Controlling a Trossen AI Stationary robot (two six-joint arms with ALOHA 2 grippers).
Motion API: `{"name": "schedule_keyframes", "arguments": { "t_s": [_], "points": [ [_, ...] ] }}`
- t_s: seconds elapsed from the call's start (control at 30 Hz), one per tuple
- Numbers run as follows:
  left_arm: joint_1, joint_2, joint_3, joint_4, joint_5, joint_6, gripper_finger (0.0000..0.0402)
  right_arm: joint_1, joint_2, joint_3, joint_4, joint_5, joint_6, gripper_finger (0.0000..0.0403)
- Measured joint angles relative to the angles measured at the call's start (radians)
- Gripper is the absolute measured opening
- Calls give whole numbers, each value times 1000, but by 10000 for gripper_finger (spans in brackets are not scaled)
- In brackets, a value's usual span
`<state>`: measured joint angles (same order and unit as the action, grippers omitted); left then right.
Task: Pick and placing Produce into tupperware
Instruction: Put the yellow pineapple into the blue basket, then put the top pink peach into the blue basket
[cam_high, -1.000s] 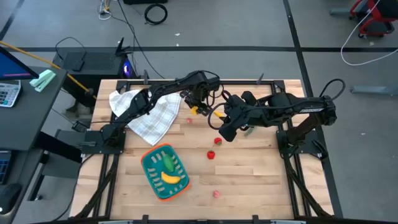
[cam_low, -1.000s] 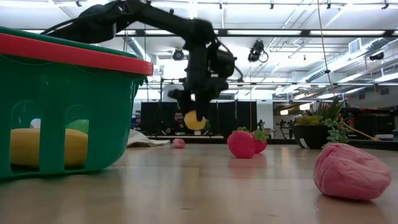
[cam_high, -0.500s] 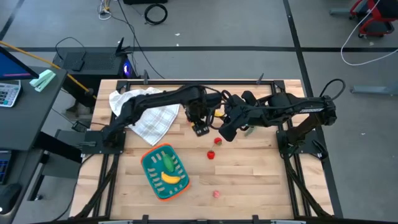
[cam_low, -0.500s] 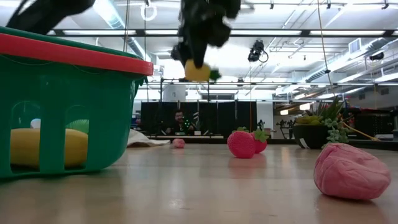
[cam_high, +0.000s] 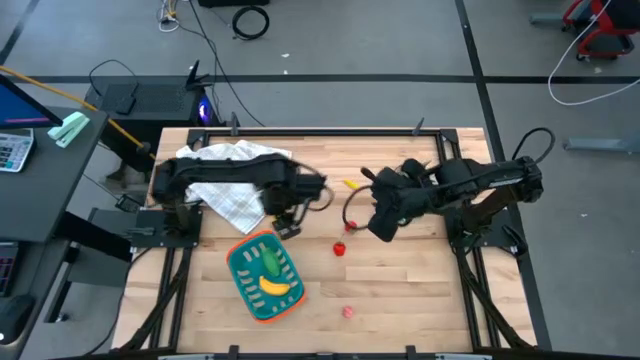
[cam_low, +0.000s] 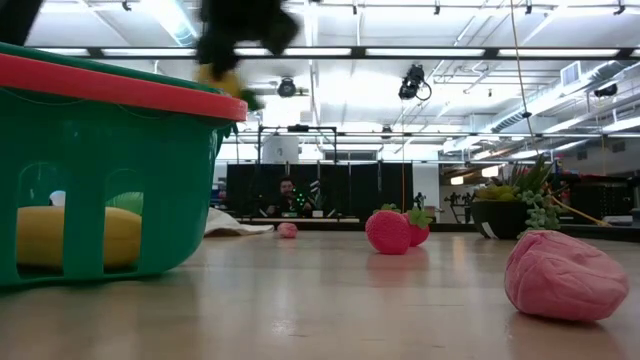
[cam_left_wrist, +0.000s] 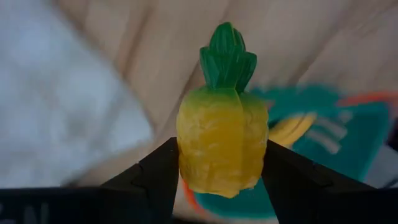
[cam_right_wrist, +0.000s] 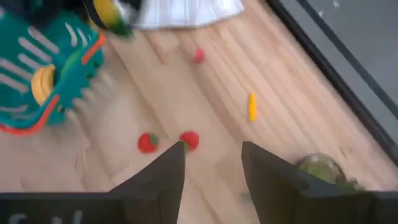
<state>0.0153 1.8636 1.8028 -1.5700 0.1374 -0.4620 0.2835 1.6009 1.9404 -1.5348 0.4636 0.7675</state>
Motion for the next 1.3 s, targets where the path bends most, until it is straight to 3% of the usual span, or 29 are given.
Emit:
{"name": "schedule_keyframes", "arguments": {
  "t_s": [0.13, 0.27, 0.53, 0.83, 1.07, 1.3],
  "points": [
    [-47, -136, -225, 3, 41, -142, 216, 26, 0, 0, -35, 53, 40, 160],
    [-134, -230, -359, 101, 115, -264, 207, 27, 0, 0, -36, 124, 41, 157],
    [-320, -261, -479, 295, 157, -377, 215, -4, 0, 0, -35, 181, 42, 155],
    [-360, -258, -694, 581, 155, -507, 217, -14, 0, 0, -8, 184, 43, 155],
    [-360, -258, -792, 585, 155, -516, 239, -13, 0, 0, 7, 183, 43, 155],
    [-360, -258, -779, 589, 155, -510, 269, -13, 1, 0, 24, 183, 43, 154]
  ]
}}
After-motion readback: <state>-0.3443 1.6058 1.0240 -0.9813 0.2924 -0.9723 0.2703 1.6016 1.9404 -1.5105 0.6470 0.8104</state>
